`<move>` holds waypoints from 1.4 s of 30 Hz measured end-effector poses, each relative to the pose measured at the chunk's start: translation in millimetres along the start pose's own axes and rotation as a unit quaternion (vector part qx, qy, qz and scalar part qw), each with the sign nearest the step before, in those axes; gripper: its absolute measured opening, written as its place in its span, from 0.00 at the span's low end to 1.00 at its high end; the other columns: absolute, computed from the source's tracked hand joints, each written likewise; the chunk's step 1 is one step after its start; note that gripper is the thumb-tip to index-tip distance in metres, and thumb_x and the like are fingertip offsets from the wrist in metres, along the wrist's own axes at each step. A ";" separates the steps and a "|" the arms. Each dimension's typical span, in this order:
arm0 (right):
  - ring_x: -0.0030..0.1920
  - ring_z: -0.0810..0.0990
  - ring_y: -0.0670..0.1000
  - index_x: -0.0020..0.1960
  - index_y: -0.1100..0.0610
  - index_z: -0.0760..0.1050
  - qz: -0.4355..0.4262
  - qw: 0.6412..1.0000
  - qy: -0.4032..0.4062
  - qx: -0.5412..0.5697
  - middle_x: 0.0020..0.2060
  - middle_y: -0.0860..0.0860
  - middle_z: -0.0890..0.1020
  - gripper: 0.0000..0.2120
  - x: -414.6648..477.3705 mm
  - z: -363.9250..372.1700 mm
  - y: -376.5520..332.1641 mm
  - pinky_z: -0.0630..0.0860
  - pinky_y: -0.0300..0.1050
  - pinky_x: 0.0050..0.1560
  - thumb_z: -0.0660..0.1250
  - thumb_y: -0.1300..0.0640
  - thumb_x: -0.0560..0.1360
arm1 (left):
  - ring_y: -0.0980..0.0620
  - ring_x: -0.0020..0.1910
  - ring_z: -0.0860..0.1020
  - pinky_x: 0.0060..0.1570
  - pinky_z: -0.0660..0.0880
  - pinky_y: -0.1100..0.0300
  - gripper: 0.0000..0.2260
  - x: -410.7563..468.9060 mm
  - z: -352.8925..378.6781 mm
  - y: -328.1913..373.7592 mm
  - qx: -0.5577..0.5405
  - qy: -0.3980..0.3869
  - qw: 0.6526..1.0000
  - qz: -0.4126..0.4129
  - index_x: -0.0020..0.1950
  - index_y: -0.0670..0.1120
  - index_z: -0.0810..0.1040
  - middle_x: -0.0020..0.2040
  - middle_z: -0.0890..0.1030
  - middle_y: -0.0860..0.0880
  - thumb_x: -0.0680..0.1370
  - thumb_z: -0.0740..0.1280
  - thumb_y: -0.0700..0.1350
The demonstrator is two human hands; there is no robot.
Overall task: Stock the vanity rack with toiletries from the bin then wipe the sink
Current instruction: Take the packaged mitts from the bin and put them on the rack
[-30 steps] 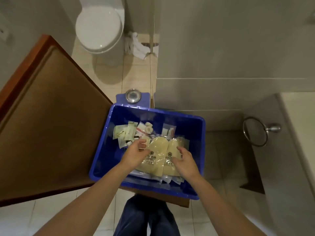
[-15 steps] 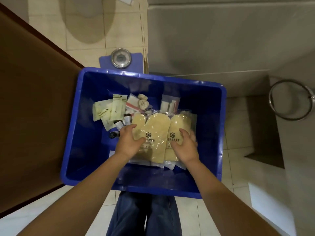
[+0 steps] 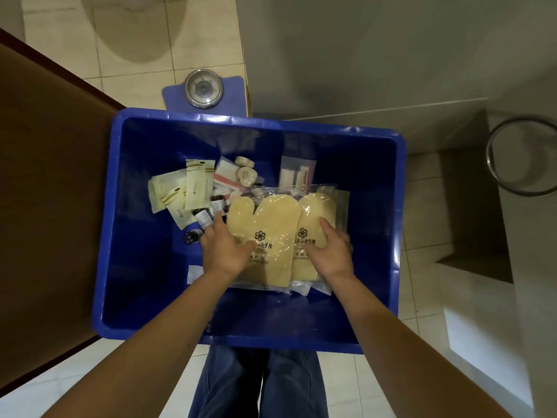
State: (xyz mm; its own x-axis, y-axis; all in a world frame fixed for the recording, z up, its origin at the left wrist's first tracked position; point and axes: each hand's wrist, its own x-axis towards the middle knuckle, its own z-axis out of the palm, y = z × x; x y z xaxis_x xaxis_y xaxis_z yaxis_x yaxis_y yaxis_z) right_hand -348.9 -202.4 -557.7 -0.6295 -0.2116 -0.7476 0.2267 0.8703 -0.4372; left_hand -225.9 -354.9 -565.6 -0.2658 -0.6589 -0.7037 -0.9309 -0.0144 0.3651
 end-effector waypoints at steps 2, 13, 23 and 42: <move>0.68 0.67 0.53 0.77 0.46 0.58 -0.022 0.999 0.031 0.017 0.71 0.53 0.62 0.34 -0.4 -0.9 -0.8 0.66 0.37 0.57 0.68 0.59 0.76 | 0.40 0.72 0.59 0.69 0.63 0.44 0.42 -1.0 0.2 0.6 0.001 0.008 1.000 0.003 0.78 0.46 0.53 0.71 0.63 0.41 0.71 0.75 0.48; 0.44 0.78 0.48 0.58 0.56 0.78 -0.044 0.997 0.054 0.016 0.50 0.51 0.79 0.11 -19.8 -1.0 -10.7 0.73 0.40 0.44 0.68 0.57 0.76 | 0.48 0.46 0.78 0.45 0.77 0.52 0.12 -21.4 -17.1 7.5 -0.047 0.008 0.997 0.058 0.56 0.45 0.76 0.50 0.79 0.48 0.78 0.67 0.50; 0.55 0.78 0.45 0.79 0.48 0.48 -0.133 0.984 0.034 0.115 0.66 0.47 0.74 0.32 -104.0 -51.3 -55.4 0.71 0.33 0.46 0.59 0.62 0.81 | 0.58 0.52 0.76 0.49 0.72 0.59 0.21 -92.7 -80.3 55.9 -0.151 0.020 0.973 0.173 0.72 0.51 0.62 0.62 0.75 0.56 0.81 0.63 0.46; 0.65 0.73 0.43 0.76 0.49 0.59 -0.191 0.898 0.272 0.289 0.68 0.43 0.71 0.39 -261.9 -201.3 -35.5 0.74 0.42 0.64 0.68 0.69 0.70 | 0.58 0.72 0.63 0.69 0.65 0.57 0.32 -239.4 -126.4 195.0 -0.103 -0.136 0.867 0.469 0.76 0.59 0.59 0.75 0.64 0.58 0.77 0.67 0.38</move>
State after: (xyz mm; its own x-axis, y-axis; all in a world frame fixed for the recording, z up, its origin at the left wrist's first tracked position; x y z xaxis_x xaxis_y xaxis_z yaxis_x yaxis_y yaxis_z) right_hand -341.7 -88.4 -245.7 -0.9776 -0.0600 -0.2018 0.1658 0.3720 -0.9133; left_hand -312.0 -295.0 -248.9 -0.9565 -0.2523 -0.1465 -0.2168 0.2786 0.9356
